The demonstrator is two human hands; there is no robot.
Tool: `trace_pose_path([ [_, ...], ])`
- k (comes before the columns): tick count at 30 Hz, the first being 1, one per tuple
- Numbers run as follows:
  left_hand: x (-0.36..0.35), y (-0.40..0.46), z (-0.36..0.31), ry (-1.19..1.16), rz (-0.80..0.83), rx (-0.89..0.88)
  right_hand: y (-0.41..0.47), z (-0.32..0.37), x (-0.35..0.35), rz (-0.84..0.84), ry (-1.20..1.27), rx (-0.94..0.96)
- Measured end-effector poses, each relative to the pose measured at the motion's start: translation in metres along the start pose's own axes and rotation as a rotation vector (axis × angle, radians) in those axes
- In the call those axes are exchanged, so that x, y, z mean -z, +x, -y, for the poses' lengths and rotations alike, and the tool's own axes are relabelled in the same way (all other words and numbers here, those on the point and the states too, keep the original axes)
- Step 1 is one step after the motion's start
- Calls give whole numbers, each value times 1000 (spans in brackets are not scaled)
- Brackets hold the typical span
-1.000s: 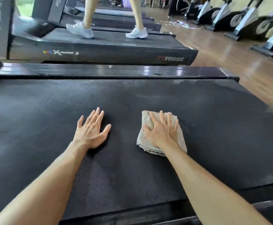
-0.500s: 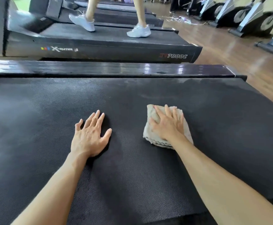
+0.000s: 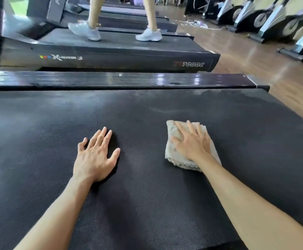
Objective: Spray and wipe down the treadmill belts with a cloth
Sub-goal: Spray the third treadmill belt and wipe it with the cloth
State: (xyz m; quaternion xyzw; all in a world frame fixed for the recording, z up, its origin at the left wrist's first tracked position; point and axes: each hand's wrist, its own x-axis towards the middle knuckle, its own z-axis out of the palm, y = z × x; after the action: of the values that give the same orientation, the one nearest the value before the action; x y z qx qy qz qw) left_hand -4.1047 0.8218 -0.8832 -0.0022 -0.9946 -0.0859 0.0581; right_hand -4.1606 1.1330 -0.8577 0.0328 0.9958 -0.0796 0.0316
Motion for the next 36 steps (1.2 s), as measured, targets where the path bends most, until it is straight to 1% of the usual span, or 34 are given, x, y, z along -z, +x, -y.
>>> trace_pose_path([
  [3,1,1,-2,17,20,-8,31,42,-8,30,-21,63],
  [5,2,0,-2,13,13,-4,19,63,-9,35,-34,204],
  [7,2,0,-1,7,7,-3,-13,61,-8,15,4,327],
  [9,1,1,0,-1,4,-9,-47,37,-10,-13,52,370],
  [11,1,0,-1,3,5,-8,-55,7,-9,11,45,306],
  [14,2,1,-1,5,7,-5,-13,-13,-2,14,9,132],
  [16,2,1,-2,21,12,-5,26,-3,0,-4,-4,33],
  [18,1,1,-1,33,13,-3,59,24,-3,5,-15,17],
  [20,1,1,0,33,22,-3,73,58,-7,17,-27,86],
  [22,2,2,-1,25,19,-9,63,81,-6,38,-32,212],
  [24,3,2,-1,19,22,-6,34,81,-8,39,-12,339],
  [26,4,1,-2,5,16,-7,3,55,-8,20,31,385],
  [28,4,0,-2,3,14,-10,-8,20,-6,30,40,318],
  [31,4,0,-1,2,18,-6,26,-12,2,39,-31,135],
  [34,3,0,-1,10,5,-8,78,7,4,-3,-18,-18],
  [36,3,0,-2,0,6,-10,103,41,-2,10,-25,-14],
])
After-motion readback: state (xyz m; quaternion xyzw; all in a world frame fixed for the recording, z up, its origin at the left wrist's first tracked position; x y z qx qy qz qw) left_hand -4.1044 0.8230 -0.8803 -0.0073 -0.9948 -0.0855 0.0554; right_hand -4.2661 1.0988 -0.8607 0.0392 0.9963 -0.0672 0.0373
